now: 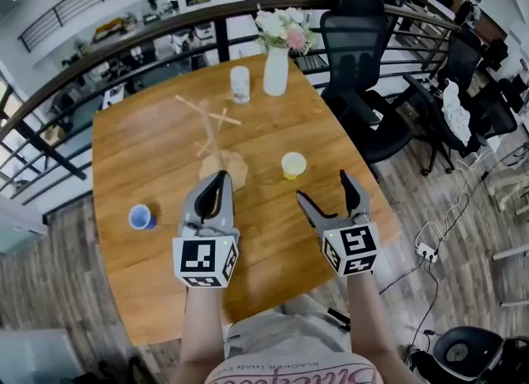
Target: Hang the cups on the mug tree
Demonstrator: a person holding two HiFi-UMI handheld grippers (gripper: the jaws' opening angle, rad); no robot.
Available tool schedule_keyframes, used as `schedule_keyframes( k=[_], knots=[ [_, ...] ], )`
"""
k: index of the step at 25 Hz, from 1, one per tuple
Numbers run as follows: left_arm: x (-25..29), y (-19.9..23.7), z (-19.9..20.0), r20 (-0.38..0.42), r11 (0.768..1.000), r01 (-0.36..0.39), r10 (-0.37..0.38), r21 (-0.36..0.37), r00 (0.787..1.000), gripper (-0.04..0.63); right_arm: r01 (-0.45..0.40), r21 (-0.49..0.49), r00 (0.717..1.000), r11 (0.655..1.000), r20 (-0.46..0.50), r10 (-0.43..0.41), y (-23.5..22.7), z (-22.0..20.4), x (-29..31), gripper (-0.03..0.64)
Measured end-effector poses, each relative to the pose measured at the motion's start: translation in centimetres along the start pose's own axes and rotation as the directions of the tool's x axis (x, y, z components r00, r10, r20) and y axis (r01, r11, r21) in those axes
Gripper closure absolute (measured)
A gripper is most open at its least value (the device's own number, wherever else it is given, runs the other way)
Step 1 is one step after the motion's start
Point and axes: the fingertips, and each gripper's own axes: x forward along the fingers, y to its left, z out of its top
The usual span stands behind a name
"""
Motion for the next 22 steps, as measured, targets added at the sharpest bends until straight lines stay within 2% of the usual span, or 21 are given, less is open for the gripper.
schedule_keyframes(
  k=[11,19,22],
  knots=[
    [0.1,0.4,-1.4,-0.036,0.995,-0.099,0.099,0.002,0.994,0.581,-0.07,-0.002,0.997,0.998,-0.042,0.07,-1.1,-4.8,3.6,0.195],
    [0.0,0.4,-1.4,-0.057,0.978,-0.209,0.209,0.011,0.976,0.581,-0.15,0.007,0.98,0.989,-0.132,0.149,-2.1,-10.3,7.0,0.198],
    [-0.2,0.3,-1.4,-0.072,0.97,-0.242,0.244,0.033,0.967,0.581,-0.167,0.028,0.97,0.986,-0.171,0.17,-2.3,-12.9,8.5,0.222]
  ],
)
